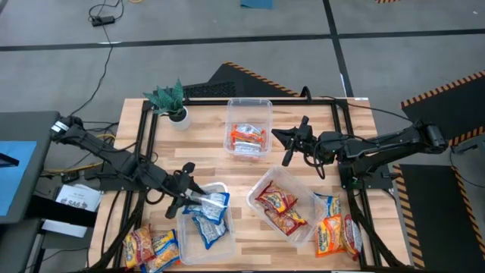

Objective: Sort Maruchan noodles
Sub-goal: Put the blue noodle pack into the bottom left transparent bin, then move the bottom left transparent bin to the center of the table

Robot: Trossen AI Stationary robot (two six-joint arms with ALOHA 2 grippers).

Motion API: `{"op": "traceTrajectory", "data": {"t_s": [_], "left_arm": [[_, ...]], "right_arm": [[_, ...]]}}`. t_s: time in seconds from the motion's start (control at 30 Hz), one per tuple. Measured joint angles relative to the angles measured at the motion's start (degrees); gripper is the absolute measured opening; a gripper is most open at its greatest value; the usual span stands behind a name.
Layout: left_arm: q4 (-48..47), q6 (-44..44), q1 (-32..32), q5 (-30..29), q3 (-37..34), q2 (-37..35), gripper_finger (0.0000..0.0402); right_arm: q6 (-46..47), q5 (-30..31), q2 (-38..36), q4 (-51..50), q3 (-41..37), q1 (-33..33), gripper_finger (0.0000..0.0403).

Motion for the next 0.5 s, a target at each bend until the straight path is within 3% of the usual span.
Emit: {"op": "traceTrajectory", "data": {"t_s": [0.27,0.5], "left_arm": [[3.48,-4.29,-0.02,9.61,0.04,-0.6,0.0174],[0.18,-4.46,0.0,7.5,0.07,1.03,0.0152]], "right_arm": [[0.0,-0.02,0.02,0.02,0.0,0.0,0.0038],[0.0,0.0,0.0,0.04,0.0,0.0,0.0038]]}}
